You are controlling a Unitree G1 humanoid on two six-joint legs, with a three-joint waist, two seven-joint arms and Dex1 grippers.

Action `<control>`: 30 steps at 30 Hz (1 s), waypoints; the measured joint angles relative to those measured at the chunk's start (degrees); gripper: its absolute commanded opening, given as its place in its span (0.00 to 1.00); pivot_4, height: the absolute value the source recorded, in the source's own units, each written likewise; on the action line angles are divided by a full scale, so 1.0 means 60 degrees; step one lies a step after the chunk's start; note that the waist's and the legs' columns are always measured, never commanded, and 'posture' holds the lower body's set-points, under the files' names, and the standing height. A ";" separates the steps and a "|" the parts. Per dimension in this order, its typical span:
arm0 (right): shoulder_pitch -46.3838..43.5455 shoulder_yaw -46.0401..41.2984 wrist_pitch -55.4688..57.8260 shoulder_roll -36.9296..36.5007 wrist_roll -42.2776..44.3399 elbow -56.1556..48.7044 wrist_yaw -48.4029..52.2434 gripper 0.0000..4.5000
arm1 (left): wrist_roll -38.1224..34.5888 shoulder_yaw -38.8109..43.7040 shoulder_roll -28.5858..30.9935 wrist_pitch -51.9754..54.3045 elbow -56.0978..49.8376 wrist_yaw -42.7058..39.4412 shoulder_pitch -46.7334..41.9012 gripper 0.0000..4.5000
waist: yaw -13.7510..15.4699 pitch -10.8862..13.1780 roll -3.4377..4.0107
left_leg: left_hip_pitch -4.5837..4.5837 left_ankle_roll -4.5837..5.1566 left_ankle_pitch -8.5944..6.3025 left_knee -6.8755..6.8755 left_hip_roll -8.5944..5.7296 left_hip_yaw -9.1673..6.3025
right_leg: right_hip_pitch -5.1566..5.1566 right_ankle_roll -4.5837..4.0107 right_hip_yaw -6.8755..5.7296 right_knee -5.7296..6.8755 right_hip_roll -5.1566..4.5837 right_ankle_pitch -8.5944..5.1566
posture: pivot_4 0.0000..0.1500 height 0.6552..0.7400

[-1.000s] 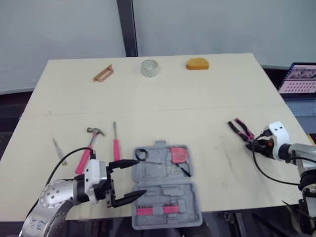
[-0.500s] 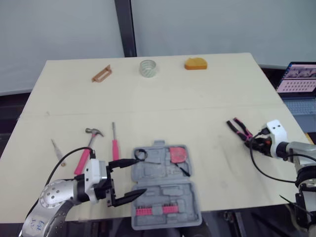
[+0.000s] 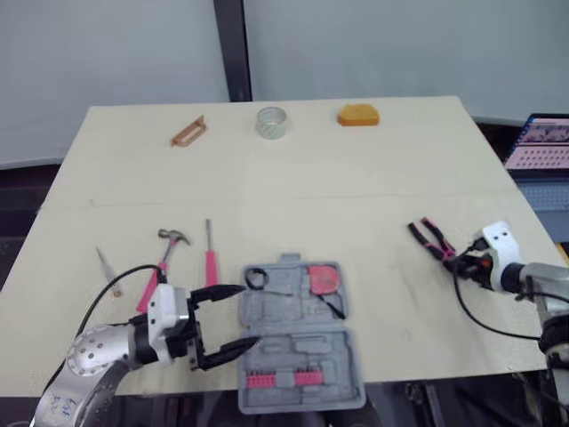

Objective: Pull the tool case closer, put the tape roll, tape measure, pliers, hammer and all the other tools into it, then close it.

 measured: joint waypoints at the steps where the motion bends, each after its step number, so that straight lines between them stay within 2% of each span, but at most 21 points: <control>1: 0.0765 -0.0064 0.0784 -0.0230 0.0261 -0.1535 0.0115 0.21 | -0.0014 0.0160 0.0021 -0.0012 0.0075 -0.0068 0.0051 1.00 | 0.0043 0.0013 0.0023 | -0.0002 0.0000 0.0000 0.0003 -0.0001 0.0001 | -0.0004 0.0000 0.0001 0.0003 0.0000 0.0000 | 1.00 1.00; 5: 0.2411 -0.0478 0.3282 -0.1172 0.1384 -0.6148 0.0418 0.21 | -0.0095 0.0587 0.0097 -0.0096 0.0375 -0.0361 0.0287 1.00 | 0.0055 0.0042 0.0070 | 0.0010 -0.0001 -0.0001 0.0006 0.0002 0.0008 | -0.0005 0.0001 0.0012 0.0013 0.0002 0.0001 | 1.00 1.00; 10: 0.2566 -0.0722 0.5416 -0.2304 0.2792 -0.9912 0.0695 0.21 | -0.0105 0.0997 0.0285 -0.0463 0.0710 -0.0956 0.0800 1.00 | 0.0147 0.0052 0.0056 | 0.0007 -0.0001 -0.0006 0.0000 0.0001 0.0007 | -0.0006 0.0001 0.0011 0.0001 0.0002 0.0001 | 1.00 1.00; 12: 0.2183 -0.0482 0.6014 -0.2320 0.3227 -1.0483 0.0672 0.21 | -0.0135 0.1139 0.0236 -0.0644 0.0755 -0.1087 0.0949 1.00 | 0.0173 0.0064 0.0032 | 0.0004 0.0002 -0.0008 0.0011 0.0000 0.0006 | -0.0002 0.0001 0.0011 0.0003 0.0000 0.0003 | 1.00 1.00; 17: -0.0422 0.1874 0.7267 -0.2301 0.3551 -1.1693 0.0329 0.21 | -0.0110 0.1707 -0.0021 -0.1462 0.1419 -0.1285 0.1209 1.00 | 0.0146 0.0065 0.0033 | -0.0005 0.0001 -0.0009 0.0004 0.0003 0.0003 | -0.0019 -0.0002 0.0012 -0.0001 0.0003 0.0007 | 1.00 1.00; 22: -0.2382 0.4231 0.7671 -0.1708 0.3256 -1.1679 0.0169 0.21 | -0.0046 0.1847 -0.0096 -0.1816 0.1505 -0.1460 0.1845 1.00 | 0.0123 0.0076 0.0014 | -0.0037 0.0003 -0.0011 0.0009 0.0002 0.0008 | -0.0055 -0.0001 0.0013 0.0006 0.0002 0.0007 | 1.00 1.00; 30: -0.4004 0.7014 0.7726 -0.0278 0.2154 -1.0928 -0.0262 0.21 | 0.0164 0.1972 -0.0298 -0.2224 0.1719 -0.1454 0.2029 1.00 | 0.0108 0.0072 -0.0002 | -0.0048 -0.0001 -0.0008 0.0022 0.0003 0.0012 | -0.0086 -0.0002 0.0015 0.0038 0.0002 0.0007 | 1.00 1.00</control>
